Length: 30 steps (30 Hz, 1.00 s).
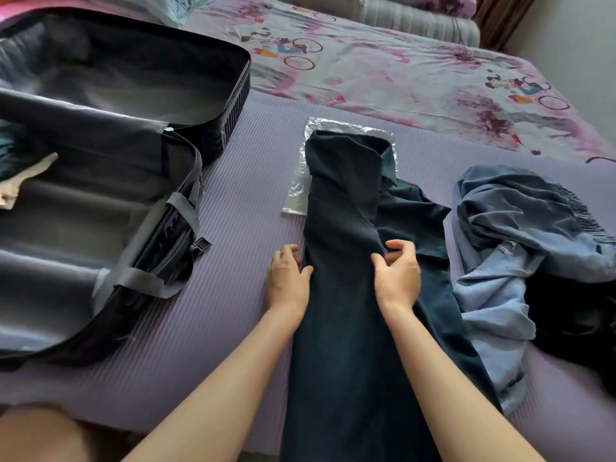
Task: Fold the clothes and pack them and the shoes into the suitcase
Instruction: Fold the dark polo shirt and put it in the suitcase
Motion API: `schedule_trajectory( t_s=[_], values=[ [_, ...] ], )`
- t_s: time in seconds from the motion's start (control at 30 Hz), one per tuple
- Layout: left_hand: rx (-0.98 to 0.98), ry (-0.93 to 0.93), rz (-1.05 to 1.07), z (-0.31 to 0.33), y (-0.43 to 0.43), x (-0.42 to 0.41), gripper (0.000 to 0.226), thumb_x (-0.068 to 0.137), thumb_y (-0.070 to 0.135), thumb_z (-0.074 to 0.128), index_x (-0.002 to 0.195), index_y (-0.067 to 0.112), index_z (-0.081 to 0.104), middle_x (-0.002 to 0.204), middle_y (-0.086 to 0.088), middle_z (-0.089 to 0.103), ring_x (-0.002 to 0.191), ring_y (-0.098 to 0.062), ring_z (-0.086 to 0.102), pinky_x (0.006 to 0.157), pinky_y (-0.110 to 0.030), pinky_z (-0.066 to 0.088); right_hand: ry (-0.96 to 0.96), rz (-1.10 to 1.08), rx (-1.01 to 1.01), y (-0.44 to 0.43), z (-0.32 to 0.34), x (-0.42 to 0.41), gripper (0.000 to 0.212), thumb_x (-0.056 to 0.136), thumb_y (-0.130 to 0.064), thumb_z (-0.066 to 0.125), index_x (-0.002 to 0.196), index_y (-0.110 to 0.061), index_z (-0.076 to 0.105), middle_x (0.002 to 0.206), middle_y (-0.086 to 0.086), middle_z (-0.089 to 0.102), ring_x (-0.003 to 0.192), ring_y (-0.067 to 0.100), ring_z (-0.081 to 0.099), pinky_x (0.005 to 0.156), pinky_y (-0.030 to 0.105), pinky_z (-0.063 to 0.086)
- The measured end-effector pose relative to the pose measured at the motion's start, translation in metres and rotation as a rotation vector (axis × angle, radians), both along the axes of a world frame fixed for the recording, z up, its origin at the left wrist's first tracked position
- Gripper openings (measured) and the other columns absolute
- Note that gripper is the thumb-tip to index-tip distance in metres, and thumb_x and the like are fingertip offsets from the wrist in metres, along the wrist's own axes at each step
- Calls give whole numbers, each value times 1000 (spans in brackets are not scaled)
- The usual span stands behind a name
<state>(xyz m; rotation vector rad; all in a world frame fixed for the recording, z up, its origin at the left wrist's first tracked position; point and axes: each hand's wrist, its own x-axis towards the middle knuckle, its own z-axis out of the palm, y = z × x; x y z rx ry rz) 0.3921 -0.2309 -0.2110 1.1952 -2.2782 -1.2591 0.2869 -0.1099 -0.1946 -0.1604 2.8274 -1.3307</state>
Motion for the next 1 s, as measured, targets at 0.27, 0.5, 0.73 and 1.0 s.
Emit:
schedule_trajectory(
  t_s=[0.27,0.5,0.73,1.0],
  values=[
    [-408,83,-105,-32,5,13,35,91,17,50,126,16,52,113,-1,53,99,-16,52,80,-27,49,396,230,100,-31,26,-41,43,80,-25,71,119,-12,57,104,5,61,100,23,46,92,31,34],
    [-563,-50,-246,-45,4,11,49,94,34,34,143,27,37,148,2,39,139,-15,31,106,-32,23,398,571,472,-169,85,-114,61,85,-50,62,137,-23,45,139,0,43,131,27,25,106,37,18],
    [-538,-68,-257,-49,6,11,50,95,34,34,144,28,33,149,2,37,141,-15,28,106,-33,24,447,468,699,-229,68,-142,18,88,-20,56,103,-20,67,119,8,60,128,30,31,99,39,15],
    [-532,-114,-260,-47,6,11,54,94,33,33,147,20,28,151,2,34,140,-15,29,105,-34,26,566,262,358,-227,87,-166,22,93,-7,48,104,-17,65,90,-8,50,118,21,39,99,31,24]
  ],
)
